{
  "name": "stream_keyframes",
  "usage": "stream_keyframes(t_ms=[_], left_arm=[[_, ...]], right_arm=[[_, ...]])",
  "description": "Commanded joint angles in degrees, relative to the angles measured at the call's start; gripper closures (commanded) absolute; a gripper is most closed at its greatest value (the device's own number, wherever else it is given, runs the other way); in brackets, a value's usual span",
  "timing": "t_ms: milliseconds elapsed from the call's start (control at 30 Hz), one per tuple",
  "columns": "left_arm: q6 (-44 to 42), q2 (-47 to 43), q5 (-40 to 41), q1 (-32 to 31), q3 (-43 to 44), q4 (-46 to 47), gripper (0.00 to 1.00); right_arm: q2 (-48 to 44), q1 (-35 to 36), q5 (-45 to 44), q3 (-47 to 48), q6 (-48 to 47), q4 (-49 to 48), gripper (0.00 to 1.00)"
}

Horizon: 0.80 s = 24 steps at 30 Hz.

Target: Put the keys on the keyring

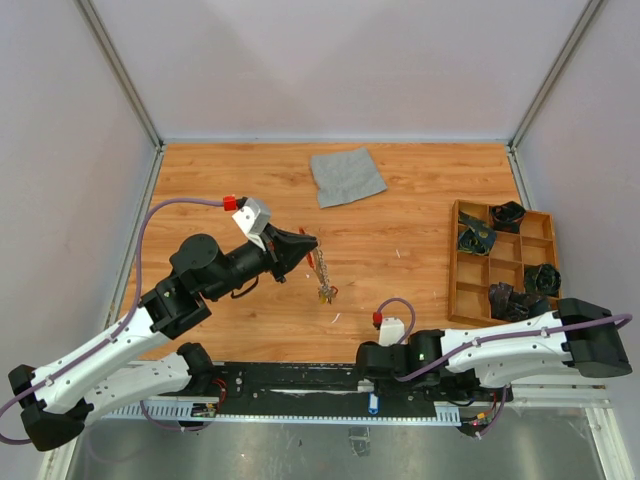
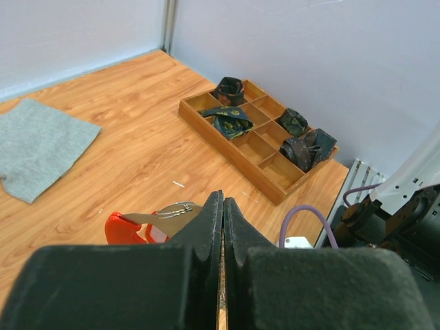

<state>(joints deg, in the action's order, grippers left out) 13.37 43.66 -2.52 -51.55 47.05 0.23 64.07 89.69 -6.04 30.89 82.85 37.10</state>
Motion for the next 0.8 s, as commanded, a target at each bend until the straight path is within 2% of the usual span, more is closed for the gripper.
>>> stream_keyframes(t_ms=[0,233,500,767], left_arm=[[0.2,-0.9,-0.6,0.1,-0.3,3.3,0.99],[0.0,-1.1,-0.7,0.1,-0.4,3.1,0.99],[-0.8,-0.5,-0.2,0.1,-0.2,2.9,0.99],[-1.2,0.2,-0.3,0.1,0.0,3.2,0.99]], right_arm=[[1.8,0.8,-1.2,0.1,2.5,0.2,0.68],[3.1,0.5,-2.4,-0.9,2.4,-0.7,0.71],[1.3,0.4,-5.8,-1.0,0.1,-0.9,0.99],[-8.7,-0.1,-17.1,2.4,-4.9,6.6,0.99]])
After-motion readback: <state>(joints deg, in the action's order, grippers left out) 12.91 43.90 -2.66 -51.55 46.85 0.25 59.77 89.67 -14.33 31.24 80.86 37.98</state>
